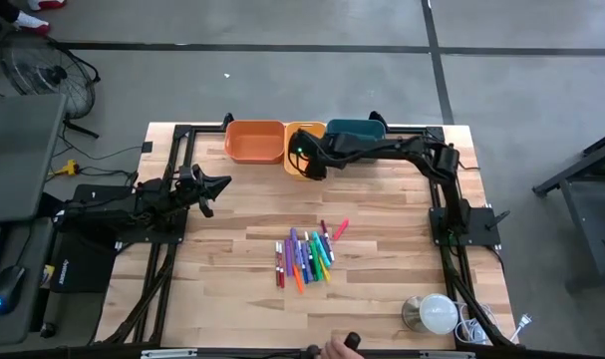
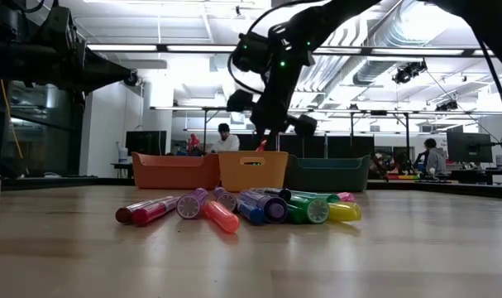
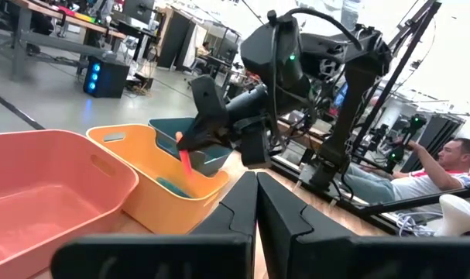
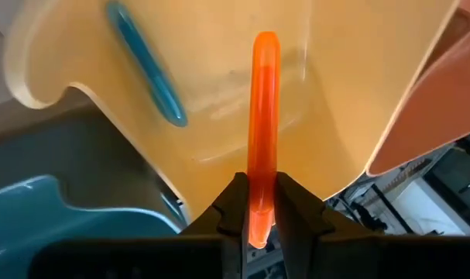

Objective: Pick & Place Markers
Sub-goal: Put the right orange pen into the yellow bin

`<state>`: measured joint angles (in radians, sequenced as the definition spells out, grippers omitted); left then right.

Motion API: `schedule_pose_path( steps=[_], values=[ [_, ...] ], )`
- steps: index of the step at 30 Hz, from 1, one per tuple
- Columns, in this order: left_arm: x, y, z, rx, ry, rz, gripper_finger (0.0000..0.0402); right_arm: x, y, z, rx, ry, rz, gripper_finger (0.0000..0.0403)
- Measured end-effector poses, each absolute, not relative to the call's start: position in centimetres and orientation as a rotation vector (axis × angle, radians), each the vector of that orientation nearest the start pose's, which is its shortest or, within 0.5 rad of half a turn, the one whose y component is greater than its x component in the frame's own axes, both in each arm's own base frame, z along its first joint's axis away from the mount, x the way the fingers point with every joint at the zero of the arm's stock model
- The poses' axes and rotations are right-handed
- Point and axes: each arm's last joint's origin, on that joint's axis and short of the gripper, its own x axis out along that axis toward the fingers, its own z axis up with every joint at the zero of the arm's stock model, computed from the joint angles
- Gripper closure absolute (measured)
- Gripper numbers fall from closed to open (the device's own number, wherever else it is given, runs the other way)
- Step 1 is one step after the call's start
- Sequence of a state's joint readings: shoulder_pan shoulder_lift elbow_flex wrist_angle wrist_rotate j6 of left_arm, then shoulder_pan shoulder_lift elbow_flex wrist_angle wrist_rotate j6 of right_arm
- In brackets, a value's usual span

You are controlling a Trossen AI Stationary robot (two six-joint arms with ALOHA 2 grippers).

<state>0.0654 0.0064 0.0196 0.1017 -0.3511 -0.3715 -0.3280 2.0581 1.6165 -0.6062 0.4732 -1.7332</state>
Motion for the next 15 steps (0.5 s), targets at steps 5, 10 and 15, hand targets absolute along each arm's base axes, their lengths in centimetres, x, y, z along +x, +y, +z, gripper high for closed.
schedule_pose_path(
  steps=[5,10,15],
  values=[
    [9.37,1.61,17.93,-0.382,-0.190,0.390,0.0399,40.92,-15.55,20.44,-1.516,1.396,0.401,0.0350],
    [9.37,1.61,17.93,-0.382,-0.190,0.390,0.0399,40.93,-15.54,20.44,-1.465,1.396,0.354,0.0335],
    [9.37,1.61,17.92,-0.382,-0.190,0.390,0.0399,40.95,-15.49,20.42,-1.451,1.384,0.354,0.0332]
  ],
)
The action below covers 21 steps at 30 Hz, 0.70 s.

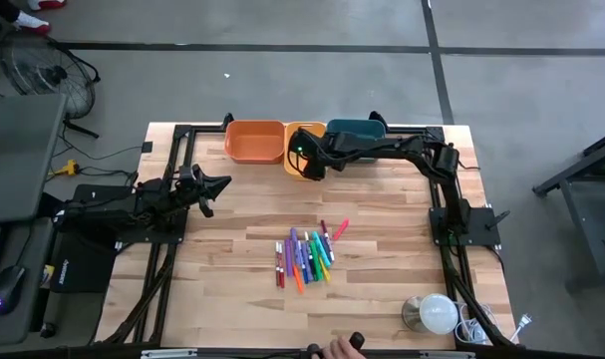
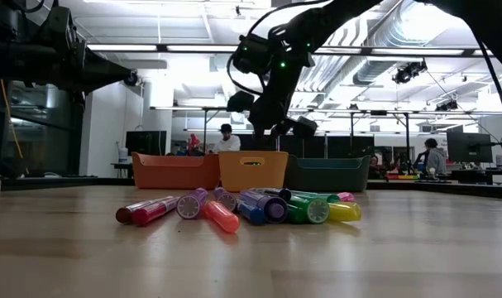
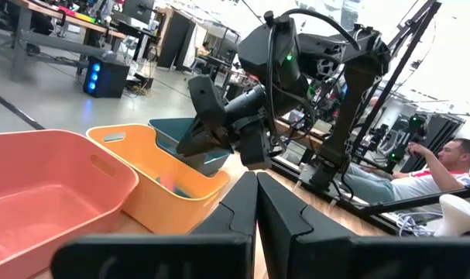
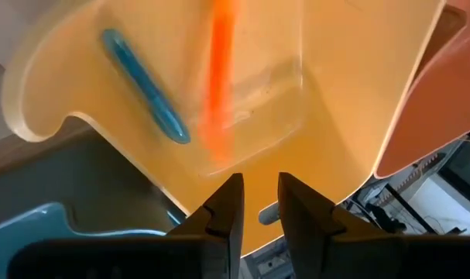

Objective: Pick & Place Markers
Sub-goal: Put the right orange pen into the yellow bin, then put the pink pen into the yellow bin

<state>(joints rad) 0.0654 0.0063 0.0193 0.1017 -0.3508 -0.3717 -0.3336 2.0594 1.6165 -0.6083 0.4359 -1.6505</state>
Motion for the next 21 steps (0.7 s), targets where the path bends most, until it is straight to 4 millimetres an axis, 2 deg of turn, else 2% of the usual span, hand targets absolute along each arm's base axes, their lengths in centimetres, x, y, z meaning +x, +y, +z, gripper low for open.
schedule_pose_path(
  steps=[6,8,14,21],
  values=[
    [9.4,1.6,17.9,-0.382,-0.190,0.390,0.0399,41.0,-15.5,20.4,-1.435,1.391,0.329,0.0332],
    [9.4,1.6,17.9,-0.382,-0.190,0.390,0.0399,41.1,-15.3,20.6,-1.437,1.415,0.271,0.0331],
    [9.4,1.6,17.9,-0.382,-0.191,0.390,0.0399,41.7,-13.9,21.1,-1.360,1.503,-0.081,0.0331],
    [9.4,1.6,17.9,-0.382,-0.190,0.390,0.0399,42.2,-11.1,21.6,-1.156,1.429,-0.419,0.0331]
  ],
)
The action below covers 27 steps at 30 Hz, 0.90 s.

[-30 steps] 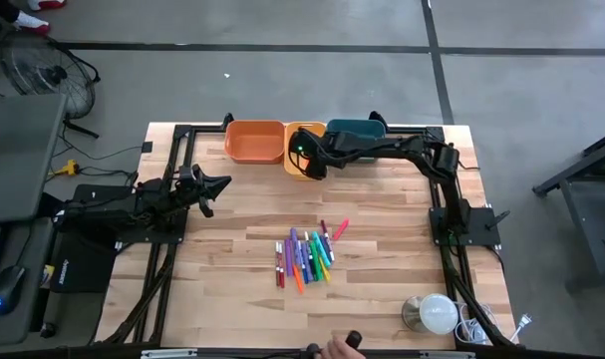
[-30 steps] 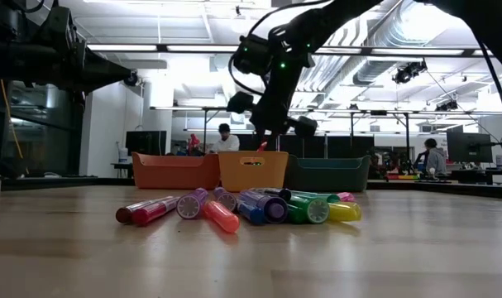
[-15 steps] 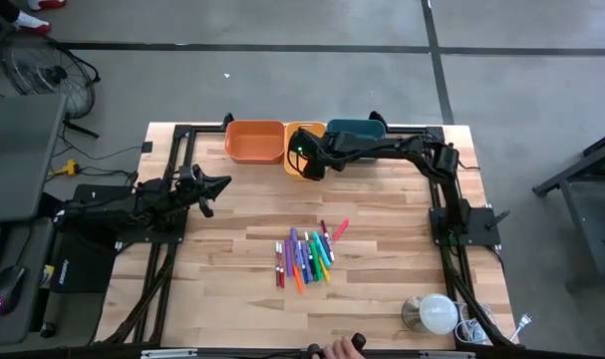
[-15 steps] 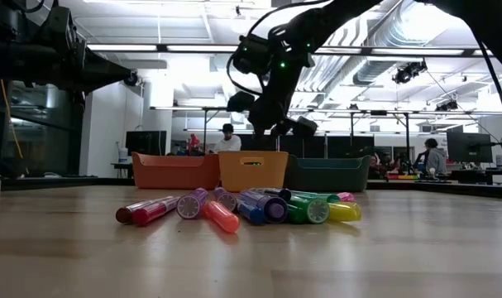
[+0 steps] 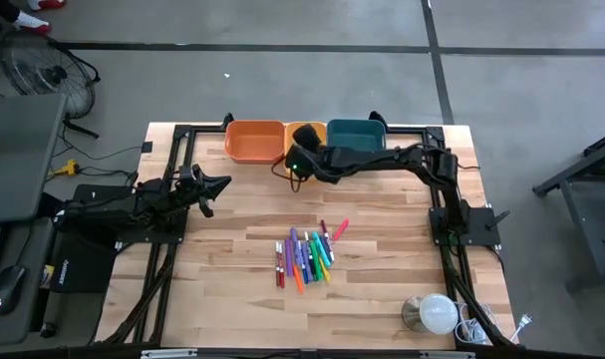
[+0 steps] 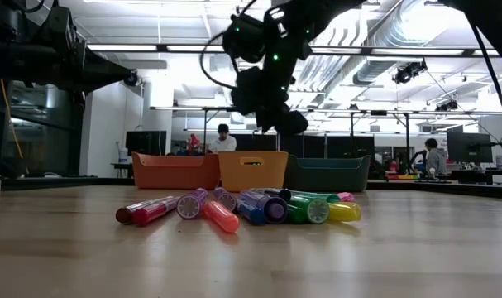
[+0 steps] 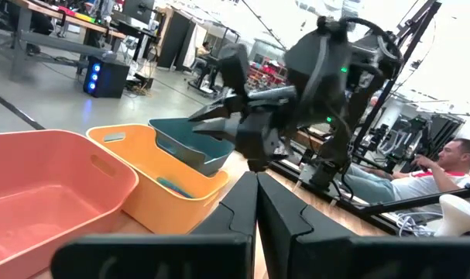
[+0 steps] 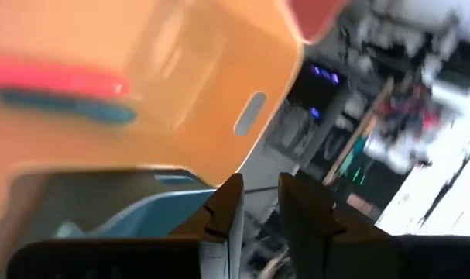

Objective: Pick & Place Markers
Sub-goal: Put the pink pen into the yellow bin

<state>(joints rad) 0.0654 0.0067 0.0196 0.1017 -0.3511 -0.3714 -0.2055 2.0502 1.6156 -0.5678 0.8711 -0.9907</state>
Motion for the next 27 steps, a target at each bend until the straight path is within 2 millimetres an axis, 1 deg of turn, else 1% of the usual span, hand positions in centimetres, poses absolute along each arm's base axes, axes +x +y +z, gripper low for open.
schedule_pose_path(
  steps=[4,6,8,10,15,20,23,27],
  values=[
    [9.4,1.6,17.9,-0.382,-0.190,0.390,0.0399,42.4,-9.6,22.0,-0.890,1.266,-0.746,0.0331],
    [9.4,1.6,17.9,-0.382,-0.190,0.390,0.0399,42.3,-9.0,22.2,-0.786,1.185,-0.888,0.0331],
    [9.4,1.6,17.9,-0.382,-0.190,0.390,0.0399,42.0,-8.4,22.5,-0.715,1.131,-0.978,0.0331],
    [9.4,1.6,17.9,-0.382,-0.191,0.390,0.0399,41.5,-7.8,22.8,-0.663,1.114,-1.000,0.0331],
    [9.4,1.6,17.9,-0.382,-0.190,0.390,0.0399,39.8,-5.9,23.7,-0.526,1.183,-0.857,0.0331],
    [9.4,1.6,17.9,-0.382,-0.190,0.390,0.0399,37.4,-4.0,23.5,-0.451,1.286,-0.713,0.0331],
    [9.4,1.6,17.9,-0.382,-0.190,0.390,0.0399,35.8,-2.8,23.5,-0.465,1.323,-0.581,0.0331],
    [9.4,1.6,17.9,-0.382,-0.190,0.390,0.0399,33.6,-1.3,23.1,-0.566,1.386,-0.270,0.0331]
  ],
)
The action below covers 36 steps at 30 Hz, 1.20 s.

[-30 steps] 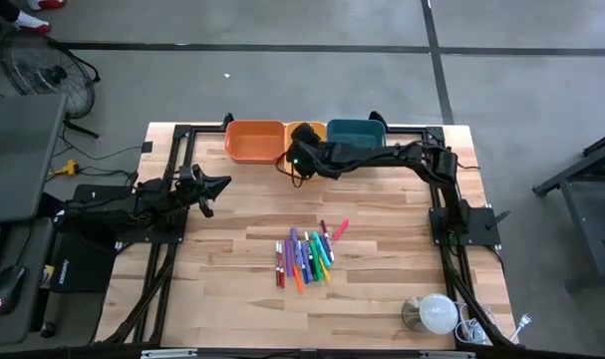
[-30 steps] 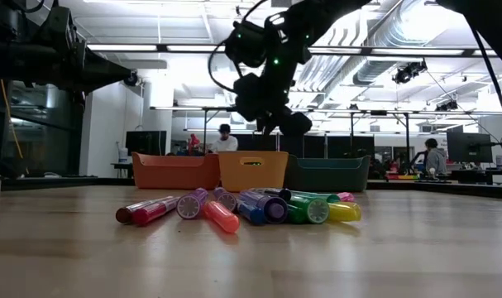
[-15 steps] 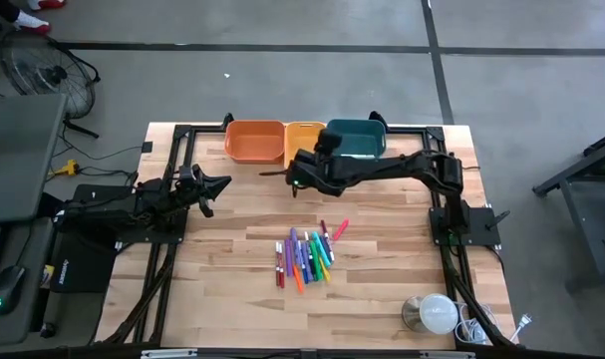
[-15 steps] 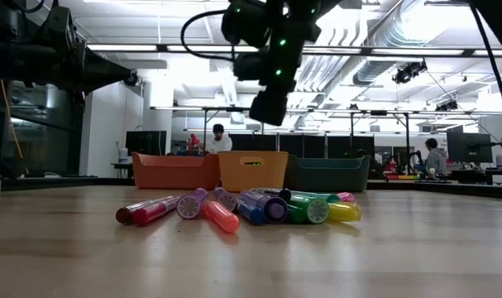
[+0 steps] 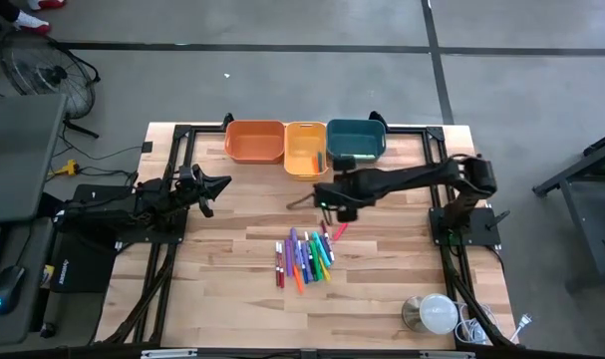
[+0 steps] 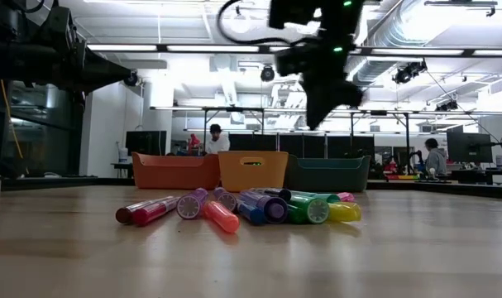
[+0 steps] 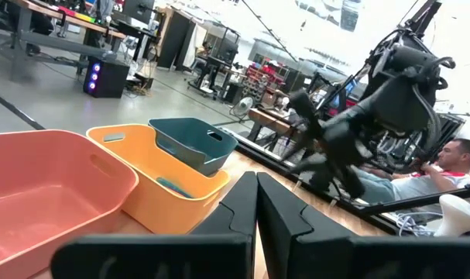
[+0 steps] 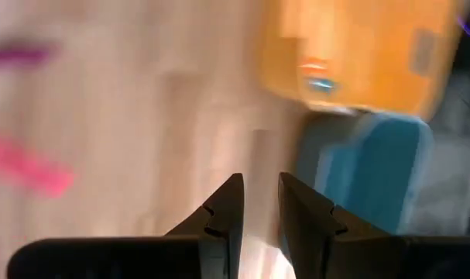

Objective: Pick & Place Markers
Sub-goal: Put the pink pen into the yellow bin

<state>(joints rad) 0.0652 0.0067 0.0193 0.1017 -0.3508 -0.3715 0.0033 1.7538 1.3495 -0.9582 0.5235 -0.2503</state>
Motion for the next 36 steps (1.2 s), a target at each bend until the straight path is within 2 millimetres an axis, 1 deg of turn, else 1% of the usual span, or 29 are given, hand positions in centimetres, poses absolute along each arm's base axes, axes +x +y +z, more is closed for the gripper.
schedule_pose_path(
  steps=[4,6,9,12,15,19,23,29,32,36],
  values=[
    [9.4,1.6,17.9,-0.382,-0.190,0.390,0.0399,31.5,0.0,22.3,-0.692,1.385,0.078,0.0331],
    [9.4,1.6,17.9,-0.382,-0.191,0.390,0.0399,31.0,0.5,21.6,-0.741,1.340,0.248,0.0331],
    [9.4,1.6,17.9,-0.382,-0.190,0.390,0.0399,30.8,1.1,20.8,-0.751,1.229,0.473,0.0331],
    [9.4,1.6,17.9,-0.382,-0.190,0.390,0.0399,31.2,1.3,20.5,-0.710,1.124,0.590,0.0331],
    [9.4,1.6,17.9,-0.382,-0.191,0.390,0.0399,31.4,1.2,20.6,-0.692,1.078,0.621,0.0331],
    [9.4,1.6,17.9,-0.382,-0.190,0.390,0.0399,31.4,0.8,20.6,-0.664,1.086,0.599,0.0331],
    [9.4,1.6,17.9,-0.382,-0.191,0.389,0.0399,31.6,0.3,19.8,-0.631,1.125,0.583,0.0331],
    [9.4,1.6,17.9,-0.382,-0.190,0.390,0.0399,32.1,0.1,18.8,-0.632,1.182,0.572,0.0328],
    [9.4,1.6,17.9,-0.382,-0.190,0.390,0.0399,32.2,-0.1,18.7,-0.623,1.194,0.571,0.0308],
    [9.4,1.6,17.9,-0.382,-0.190,0.390,0.0399,32.1,-0.2,18.7,-0.612,1.204,0.557,0.0262]
  ],
)
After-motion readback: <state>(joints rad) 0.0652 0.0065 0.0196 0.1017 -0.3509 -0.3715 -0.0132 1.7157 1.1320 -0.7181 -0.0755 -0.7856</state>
